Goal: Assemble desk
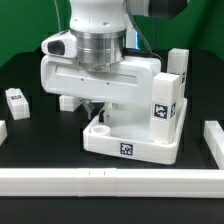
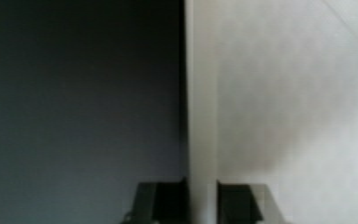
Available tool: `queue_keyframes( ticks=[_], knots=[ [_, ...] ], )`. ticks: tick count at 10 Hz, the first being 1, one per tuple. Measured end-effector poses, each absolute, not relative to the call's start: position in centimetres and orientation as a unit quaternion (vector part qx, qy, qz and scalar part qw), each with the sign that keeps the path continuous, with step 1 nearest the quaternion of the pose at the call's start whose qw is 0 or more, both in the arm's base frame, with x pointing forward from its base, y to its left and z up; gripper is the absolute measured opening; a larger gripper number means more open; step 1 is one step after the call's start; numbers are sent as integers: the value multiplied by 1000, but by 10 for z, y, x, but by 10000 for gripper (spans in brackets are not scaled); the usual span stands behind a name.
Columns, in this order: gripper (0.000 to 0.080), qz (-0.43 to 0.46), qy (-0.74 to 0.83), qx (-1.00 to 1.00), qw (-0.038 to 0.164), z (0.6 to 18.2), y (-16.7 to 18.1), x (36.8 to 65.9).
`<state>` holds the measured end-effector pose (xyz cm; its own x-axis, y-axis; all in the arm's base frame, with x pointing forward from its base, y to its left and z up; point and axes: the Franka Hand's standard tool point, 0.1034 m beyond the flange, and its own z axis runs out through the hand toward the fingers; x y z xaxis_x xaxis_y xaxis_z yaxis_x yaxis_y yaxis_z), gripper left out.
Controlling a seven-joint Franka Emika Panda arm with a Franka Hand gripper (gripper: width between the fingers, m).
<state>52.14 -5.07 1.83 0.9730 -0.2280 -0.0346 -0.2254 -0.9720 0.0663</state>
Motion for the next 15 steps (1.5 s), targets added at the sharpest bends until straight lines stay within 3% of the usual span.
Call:
queue_keyframes(
  ticks=[2,15],
  knots=[
    [67,-13,-67,997,38,17,-49,537],
    [67,-19,348,934,71,19,-48,558]
  ],
)
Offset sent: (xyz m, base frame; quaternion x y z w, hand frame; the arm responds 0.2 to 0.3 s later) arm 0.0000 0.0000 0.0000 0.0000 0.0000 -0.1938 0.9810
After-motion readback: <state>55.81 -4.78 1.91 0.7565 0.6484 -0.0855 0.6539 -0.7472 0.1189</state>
